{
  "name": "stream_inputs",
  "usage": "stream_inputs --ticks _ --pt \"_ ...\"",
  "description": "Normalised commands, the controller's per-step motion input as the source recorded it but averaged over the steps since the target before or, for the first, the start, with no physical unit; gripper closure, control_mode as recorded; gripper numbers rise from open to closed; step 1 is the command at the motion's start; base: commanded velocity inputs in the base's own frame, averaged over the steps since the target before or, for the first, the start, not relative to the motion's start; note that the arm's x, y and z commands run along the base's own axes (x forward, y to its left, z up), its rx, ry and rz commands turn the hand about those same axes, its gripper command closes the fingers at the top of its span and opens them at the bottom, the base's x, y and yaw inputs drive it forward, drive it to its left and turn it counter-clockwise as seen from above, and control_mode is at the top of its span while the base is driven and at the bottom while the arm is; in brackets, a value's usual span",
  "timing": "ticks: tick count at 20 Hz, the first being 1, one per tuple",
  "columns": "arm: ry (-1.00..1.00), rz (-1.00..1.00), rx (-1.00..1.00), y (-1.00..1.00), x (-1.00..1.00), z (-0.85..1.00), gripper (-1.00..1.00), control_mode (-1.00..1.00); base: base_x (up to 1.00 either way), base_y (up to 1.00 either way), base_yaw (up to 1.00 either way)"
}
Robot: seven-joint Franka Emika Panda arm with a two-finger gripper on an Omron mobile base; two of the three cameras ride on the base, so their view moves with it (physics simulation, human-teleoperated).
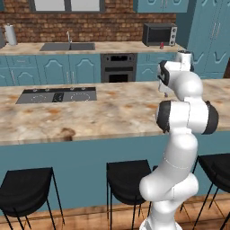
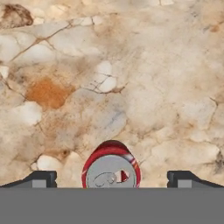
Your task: Four empty soda cans are scattered around the kitchen. Gather all the cans and cluster them next to the stove for recycling.
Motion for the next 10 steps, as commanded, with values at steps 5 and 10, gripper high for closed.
stream_inputs --ticks 5,10 --pt "0.01 0.03 0.00 0.00 0.22 -0.25 -1.00 -1.00 0.00 0.00 0.00" --pt "0.00 0.03 0.00 0.00 0.15 -0.25 -1.00 -1.00 0.00 0.00 0.00"
